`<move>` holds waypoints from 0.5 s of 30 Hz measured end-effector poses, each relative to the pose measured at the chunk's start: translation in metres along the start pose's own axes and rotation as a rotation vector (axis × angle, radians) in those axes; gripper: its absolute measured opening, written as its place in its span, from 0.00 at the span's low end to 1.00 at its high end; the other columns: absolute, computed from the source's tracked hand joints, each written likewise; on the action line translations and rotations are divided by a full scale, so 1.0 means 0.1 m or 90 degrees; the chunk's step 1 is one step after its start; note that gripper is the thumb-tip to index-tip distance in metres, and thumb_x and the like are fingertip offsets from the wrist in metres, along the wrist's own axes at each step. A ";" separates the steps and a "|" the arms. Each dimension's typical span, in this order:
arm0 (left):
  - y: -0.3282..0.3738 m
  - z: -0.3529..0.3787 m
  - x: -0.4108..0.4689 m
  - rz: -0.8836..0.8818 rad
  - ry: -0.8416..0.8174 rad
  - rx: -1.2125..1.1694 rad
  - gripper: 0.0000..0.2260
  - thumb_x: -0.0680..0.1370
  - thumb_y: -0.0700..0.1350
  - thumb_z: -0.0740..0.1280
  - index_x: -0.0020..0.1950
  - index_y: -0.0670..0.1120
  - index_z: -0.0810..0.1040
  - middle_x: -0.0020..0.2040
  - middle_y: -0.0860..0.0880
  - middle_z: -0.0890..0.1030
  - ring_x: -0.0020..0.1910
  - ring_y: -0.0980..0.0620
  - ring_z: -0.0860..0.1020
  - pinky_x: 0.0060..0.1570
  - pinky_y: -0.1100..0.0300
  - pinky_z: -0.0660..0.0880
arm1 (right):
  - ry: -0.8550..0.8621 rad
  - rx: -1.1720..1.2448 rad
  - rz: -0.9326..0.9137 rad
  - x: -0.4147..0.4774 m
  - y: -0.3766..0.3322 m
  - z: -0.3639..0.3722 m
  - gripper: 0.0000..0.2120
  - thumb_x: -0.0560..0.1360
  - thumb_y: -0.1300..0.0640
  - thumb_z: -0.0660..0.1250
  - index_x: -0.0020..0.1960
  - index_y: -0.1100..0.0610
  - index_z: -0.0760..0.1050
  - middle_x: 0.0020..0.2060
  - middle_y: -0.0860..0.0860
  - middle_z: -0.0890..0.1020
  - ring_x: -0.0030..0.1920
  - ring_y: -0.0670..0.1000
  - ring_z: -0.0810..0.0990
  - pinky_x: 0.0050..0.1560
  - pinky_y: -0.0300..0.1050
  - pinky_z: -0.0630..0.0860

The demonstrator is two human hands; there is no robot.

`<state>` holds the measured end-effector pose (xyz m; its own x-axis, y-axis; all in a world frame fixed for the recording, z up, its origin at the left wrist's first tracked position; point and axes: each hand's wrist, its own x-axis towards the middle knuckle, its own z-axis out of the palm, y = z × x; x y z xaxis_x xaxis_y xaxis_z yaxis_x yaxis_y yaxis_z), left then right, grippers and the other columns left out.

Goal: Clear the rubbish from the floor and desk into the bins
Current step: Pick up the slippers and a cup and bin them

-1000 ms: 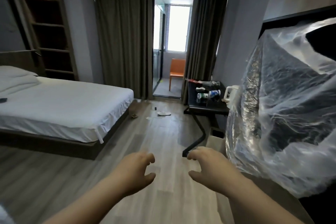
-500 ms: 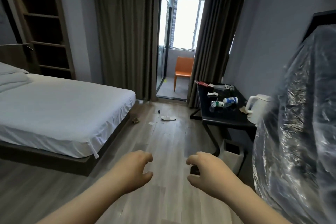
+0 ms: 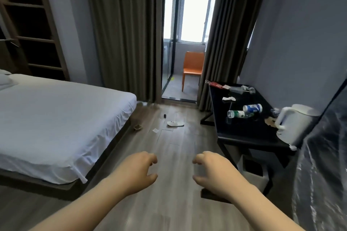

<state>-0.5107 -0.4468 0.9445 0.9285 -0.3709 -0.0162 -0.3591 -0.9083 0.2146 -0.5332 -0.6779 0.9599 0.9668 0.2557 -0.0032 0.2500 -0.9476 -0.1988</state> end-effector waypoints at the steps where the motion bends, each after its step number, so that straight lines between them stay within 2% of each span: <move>1: -0.02 -0.03 0.19 -0.009 -0.003 0.002 0.18 0.76 0.56 0.64 0.65 0.53 0.72 0.60 0.54 0.76 0.57 0.56 0.76 0.57 0.61 0.73 | 0.000 0.001 -0.004 0.20 0.10 -0.03 0.20 0.74 0.48 0.64 0.66 0.49 0.72 0.58 0.47 0.76 0.59 0.49 0.74 0.54 0.40 0.70; 6: -0.15 -0.13 1.07 -0.031 0.005 0.001 0.17 0.76 0.56 0.64 0.64 0.53 0.73 0.58 0.54 0.77 0.56 0.56 0.76 0.56 0.60 0.73 | 0.003 -0.002 -0.019 1.13 0.53 -0.15 0.20 0.74 0.49 0.64 0.65 0.49 0.73 0.56 0.48 0.77 0.58 0.50 0.75 0.51 0.41 0.70; 15: -0.87 -0.05 2.43 -0.052 -0.016 -0.029 0.17 0.75 0.55 0.64 0.63 0.53 0.73 0.58 0.55 0.77 0.54 0.57 0.76 0.55 0.60 0.74 | -0.029 0.007 -0.030 2.66 0.90 -0.04 0.21 0.73 0.48 0.65 0.65 0.49 0.72 0.57 0.48 0.77 0.59 0.50 0.75 0.56 0.43 0.72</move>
<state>-0.2538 -0.4570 0.9265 0.9518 -0.3007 -0.0604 -0.2764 -0.9263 0.2562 -0.2534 -0.6958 0.9448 0.9505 0.3082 -0.0388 0.2936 -0.9323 -0.2111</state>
